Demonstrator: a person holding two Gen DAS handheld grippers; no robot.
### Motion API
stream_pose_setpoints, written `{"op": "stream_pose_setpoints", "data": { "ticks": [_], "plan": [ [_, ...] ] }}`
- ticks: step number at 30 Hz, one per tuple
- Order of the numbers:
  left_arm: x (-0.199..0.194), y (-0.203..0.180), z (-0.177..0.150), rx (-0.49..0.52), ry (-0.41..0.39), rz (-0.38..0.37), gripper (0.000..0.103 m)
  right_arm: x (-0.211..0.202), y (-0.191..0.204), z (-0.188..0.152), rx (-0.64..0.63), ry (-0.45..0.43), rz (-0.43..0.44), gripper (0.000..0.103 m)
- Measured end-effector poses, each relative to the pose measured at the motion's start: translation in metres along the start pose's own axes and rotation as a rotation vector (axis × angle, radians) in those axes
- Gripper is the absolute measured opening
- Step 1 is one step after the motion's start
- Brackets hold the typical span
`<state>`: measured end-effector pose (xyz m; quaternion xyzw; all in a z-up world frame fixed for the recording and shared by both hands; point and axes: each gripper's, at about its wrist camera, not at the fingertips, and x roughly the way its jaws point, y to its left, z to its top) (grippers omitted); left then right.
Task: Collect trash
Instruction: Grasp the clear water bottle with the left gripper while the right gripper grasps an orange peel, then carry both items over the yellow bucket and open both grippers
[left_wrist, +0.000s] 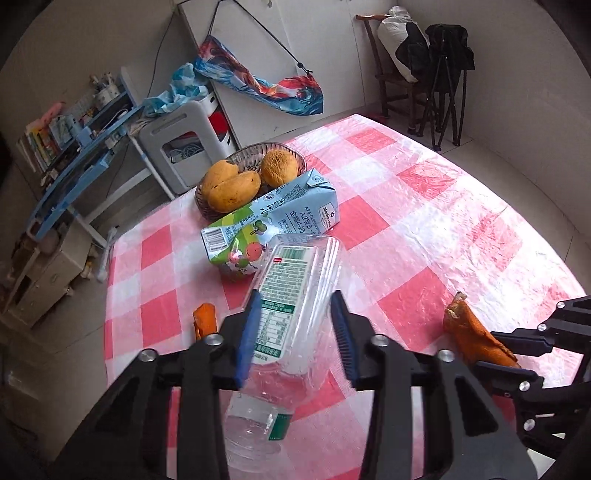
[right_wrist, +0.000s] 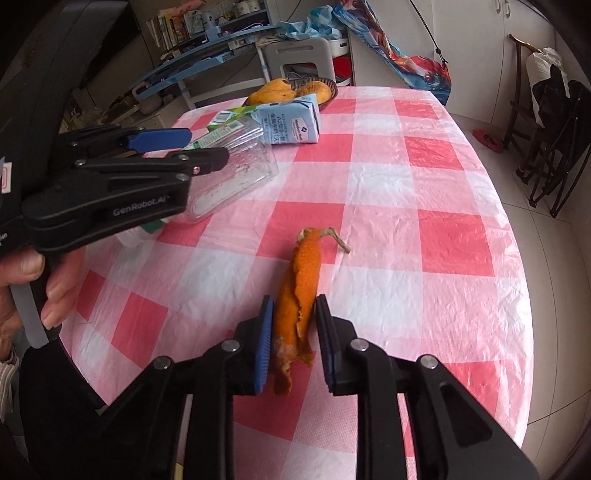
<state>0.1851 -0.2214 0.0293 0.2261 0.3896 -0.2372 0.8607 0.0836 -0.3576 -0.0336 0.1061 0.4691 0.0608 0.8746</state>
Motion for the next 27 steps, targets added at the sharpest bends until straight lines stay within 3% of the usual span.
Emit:
{"op": "stream_pose_setpoints", "data": {
  "ticks": [1,2,4,6,8,10,14,18,22,27],
  "plan": [
    [-0.007,0.002,-0.003,-0.028,0.014,-0.036,0.016,-0.001,-0.001,-0.001,0.006,0.001,0.005,0.022],
    [-0.012,0.004,-0.006,-0.046,0.024,-0.081,0.015,-0.001,-0.001,-0.001,0.013,0.002,0.010,0.022],
    [-0.015,0.006,-0.009,-0.052,0.035,-0.137,0.015,-0.001,-0.002,-0.002,0.024,0.001,0.014,0.022],
    [-0.015,0.011,-0.008,-0.045,0.023,-0.119,0.021,-0.001,-0.001,-0.003,0.031,0.001,0.018,0.022],
    [-0.013,0.015,-0.005,-0.041,0.010,-0.090,0.058,-0.001,0.000,-0.003,0.026,0.002,0.022,0.022],
    [-0.008,0.019,-0.001,-0.025,-0.015,-0.024,0.070,0.000,0.000,-0.002,0.026,0.005,0.028,0.023],
    [0.013,0.020,0.006,-0.018,0.035,-0.073,0.070,0.002,-0.001,0.000,0.034,0.005,0.034,0.023],
    [0.031,0.006,0.002,0.034,0.070,-0.058,0.069,0.003,0.002,0.001,0.018,0.002,0.027,0.026],
    [0.026,0.009,-0.004,-0.049,0.057,-0.070,0.056,0.004,0.003,0.001,0.013,-0.010,0.022,0.022],
    [-0.013,0.013,-0.028,-0.160,0.012,-0.071,0.054,-0.005,0.005,-0.001,0.021,-0.042,0.052,0.018]
  ]
}}
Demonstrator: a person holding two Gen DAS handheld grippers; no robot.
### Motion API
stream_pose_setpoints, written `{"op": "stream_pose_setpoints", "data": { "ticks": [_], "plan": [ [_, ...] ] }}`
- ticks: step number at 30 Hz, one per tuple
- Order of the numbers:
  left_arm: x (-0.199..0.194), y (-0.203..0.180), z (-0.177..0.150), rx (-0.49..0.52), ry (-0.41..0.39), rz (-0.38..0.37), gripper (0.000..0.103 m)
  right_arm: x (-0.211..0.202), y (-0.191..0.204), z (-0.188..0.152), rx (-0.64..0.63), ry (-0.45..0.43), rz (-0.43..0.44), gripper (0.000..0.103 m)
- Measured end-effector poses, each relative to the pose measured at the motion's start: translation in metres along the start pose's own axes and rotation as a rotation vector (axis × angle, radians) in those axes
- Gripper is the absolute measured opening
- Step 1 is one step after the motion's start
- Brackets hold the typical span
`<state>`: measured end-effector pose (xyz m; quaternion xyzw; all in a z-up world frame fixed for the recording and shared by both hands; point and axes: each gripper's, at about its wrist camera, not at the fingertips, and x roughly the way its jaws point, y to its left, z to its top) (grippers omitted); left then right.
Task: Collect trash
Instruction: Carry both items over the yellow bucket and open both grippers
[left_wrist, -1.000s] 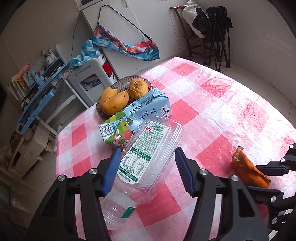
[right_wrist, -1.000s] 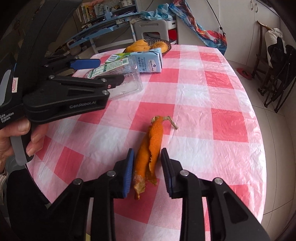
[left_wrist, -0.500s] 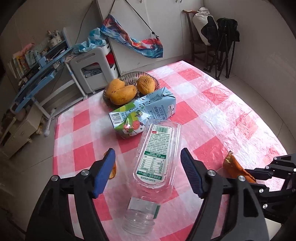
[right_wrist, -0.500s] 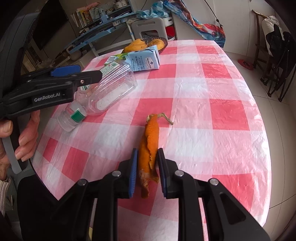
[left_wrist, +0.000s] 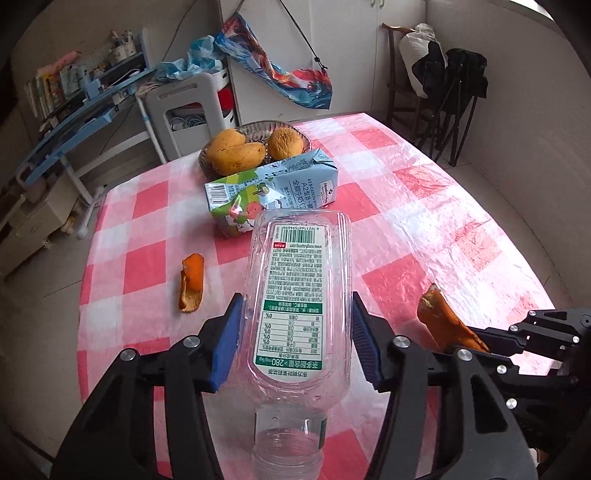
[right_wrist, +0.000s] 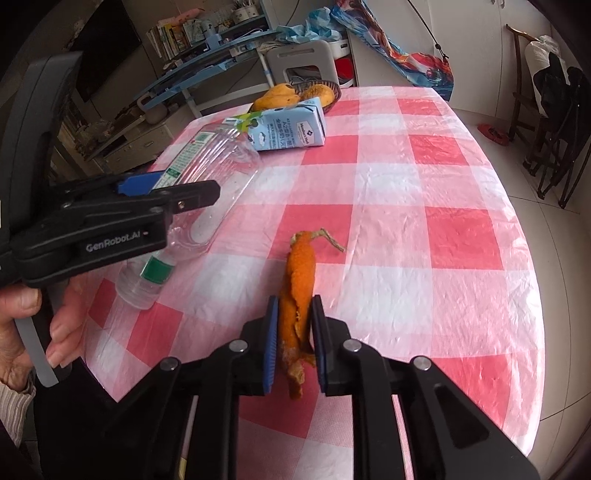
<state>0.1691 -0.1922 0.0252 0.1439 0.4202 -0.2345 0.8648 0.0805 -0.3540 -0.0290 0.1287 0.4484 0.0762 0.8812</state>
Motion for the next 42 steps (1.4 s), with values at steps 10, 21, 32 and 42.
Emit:
{"op": "stream_pose_setpoints", "data": {
  "ticks": [10,21,32,42],
  "plan": [
    [-0.101,0.010,-0.074,-0.176,-0.079,0.073,0.054,-0.048,0.028,-0.012,-0.032,-0.137,0.085,0.018],
    [-0.165,0.007,-0.122,-0.187,-0.127,0.084,0.054,-0.088,0.061,-0.061,-0.026,-0.246,0.156,0.018],
    [-0.177,0.005,-0.184,-0.260,-0.090,0.058,0.054,-0.081,0.087,-0.132,-0.021,-0.075,0.134,0.018],
    [-0.176,0.002,-0.215,-0.295,-0.056,0.003,0.054,-0.071,0.094,-0.171,0.021,0.040,0.015,0.053]
  ]
}}
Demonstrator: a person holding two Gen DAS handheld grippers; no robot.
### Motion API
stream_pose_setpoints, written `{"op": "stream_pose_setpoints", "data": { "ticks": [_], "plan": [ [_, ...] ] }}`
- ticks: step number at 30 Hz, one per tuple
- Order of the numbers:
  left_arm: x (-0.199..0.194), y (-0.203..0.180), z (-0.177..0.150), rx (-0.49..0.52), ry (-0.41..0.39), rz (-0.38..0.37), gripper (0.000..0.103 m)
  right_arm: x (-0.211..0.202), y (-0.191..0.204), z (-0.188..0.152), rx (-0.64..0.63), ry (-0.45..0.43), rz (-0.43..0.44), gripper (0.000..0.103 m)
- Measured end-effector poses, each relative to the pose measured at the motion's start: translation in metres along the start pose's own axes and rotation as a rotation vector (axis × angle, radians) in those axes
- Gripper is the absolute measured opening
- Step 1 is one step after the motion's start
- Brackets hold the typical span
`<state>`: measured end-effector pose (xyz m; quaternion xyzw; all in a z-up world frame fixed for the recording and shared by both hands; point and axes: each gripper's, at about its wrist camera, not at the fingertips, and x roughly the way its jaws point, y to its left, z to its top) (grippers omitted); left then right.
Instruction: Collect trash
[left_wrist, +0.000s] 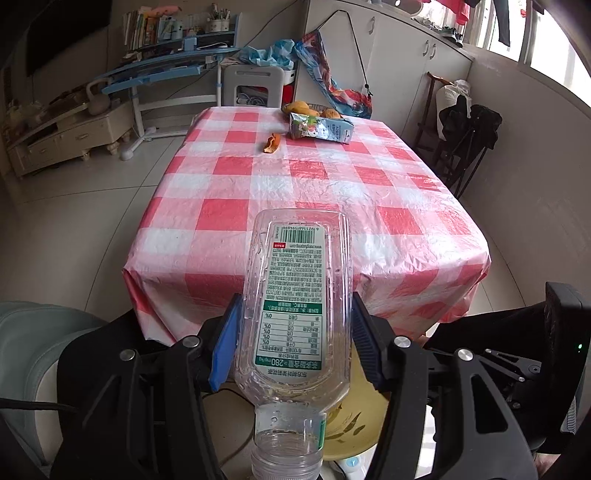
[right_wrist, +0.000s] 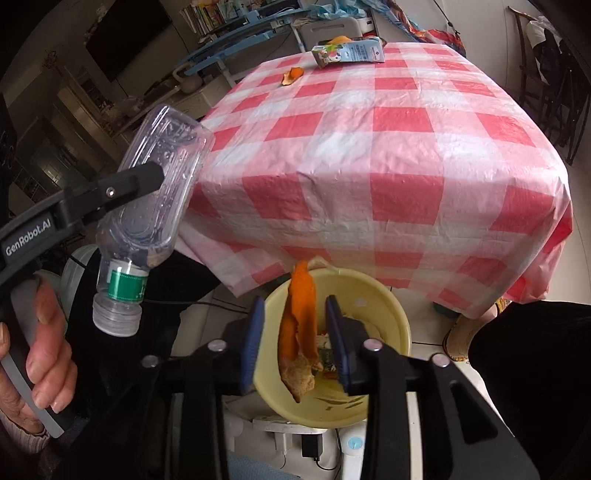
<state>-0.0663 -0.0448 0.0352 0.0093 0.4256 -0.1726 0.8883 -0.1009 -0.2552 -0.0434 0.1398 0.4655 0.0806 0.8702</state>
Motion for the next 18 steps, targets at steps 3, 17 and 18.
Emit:
{"op": "stream_pose_setpoints", "data": {
  "ticks": [3,17,18],
  "plan": [
    [0.000,-0.008,-0.005,0.011,0.000,-0.003,0.054,-0.014,-0.018,0.004,0.087,-0.094,-0.051,0.064],
    [0.010,-0.045,-0.024,0.151,0.063,-0.010,0.069,-0.038,-0.045,0.009,0.225,-0.275,-0.086,0.075],
    [0.006,-0.043,-0.022,0.142,0.041,-0.003,0.070,-0.038,-0.044,0.009,0.216,-0.277,-0.091,0.075]
  ]
}}
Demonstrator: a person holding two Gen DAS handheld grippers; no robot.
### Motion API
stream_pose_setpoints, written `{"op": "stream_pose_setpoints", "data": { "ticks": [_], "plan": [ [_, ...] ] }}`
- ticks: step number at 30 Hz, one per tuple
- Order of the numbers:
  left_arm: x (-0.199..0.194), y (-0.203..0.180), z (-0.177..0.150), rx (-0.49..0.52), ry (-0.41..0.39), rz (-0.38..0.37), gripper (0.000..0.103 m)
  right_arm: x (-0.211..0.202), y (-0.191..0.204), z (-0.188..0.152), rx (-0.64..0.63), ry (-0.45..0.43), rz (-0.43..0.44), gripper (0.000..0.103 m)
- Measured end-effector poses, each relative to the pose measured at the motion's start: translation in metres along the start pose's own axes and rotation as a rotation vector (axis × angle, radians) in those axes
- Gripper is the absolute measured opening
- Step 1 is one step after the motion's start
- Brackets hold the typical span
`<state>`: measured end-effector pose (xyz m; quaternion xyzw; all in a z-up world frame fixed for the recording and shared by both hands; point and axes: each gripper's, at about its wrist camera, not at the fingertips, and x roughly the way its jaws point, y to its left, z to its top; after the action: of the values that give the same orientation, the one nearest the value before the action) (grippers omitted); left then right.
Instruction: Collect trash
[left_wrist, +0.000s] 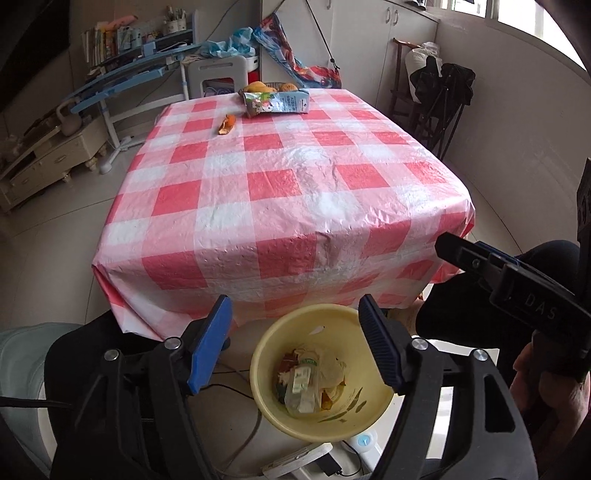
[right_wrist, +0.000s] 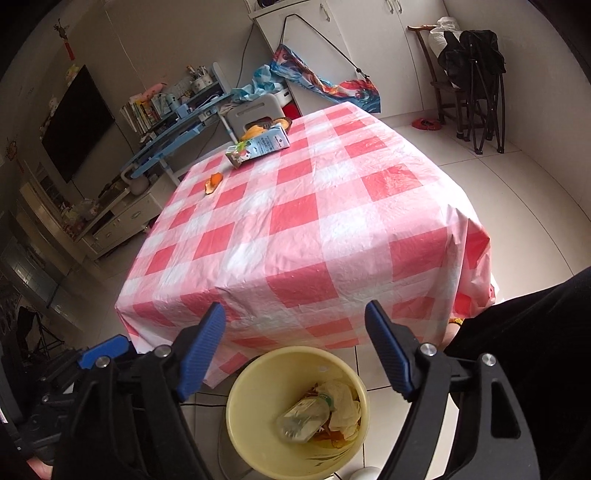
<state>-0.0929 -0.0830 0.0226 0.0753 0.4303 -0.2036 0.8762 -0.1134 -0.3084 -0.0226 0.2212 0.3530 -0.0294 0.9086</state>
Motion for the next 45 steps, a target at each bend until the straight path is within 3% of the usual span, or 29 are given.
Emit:
{"op": "stream_pose_setpoints", "data": {
  "ticks": [5,12,45],
  "plan": [
    [-0.018,0.013,0.009,-0.065,-0.084,0.028,0.079,-0.001,0.007,-0.002,-0.046,-0.009,-0.015,0.075],
    [-0.029,0.026,0.013,-0.127,-0.140,0.062,0.082,0.000,0.014,-0.003,-0.090,-0.021,-0.027,0.078],
    [-0.028,0.039,0.013,-0.158,-0.150,0.082,0.083,0.004,0.021,-0.006,-0.113,-0.009,-0.027,0.078]
  ]
}}
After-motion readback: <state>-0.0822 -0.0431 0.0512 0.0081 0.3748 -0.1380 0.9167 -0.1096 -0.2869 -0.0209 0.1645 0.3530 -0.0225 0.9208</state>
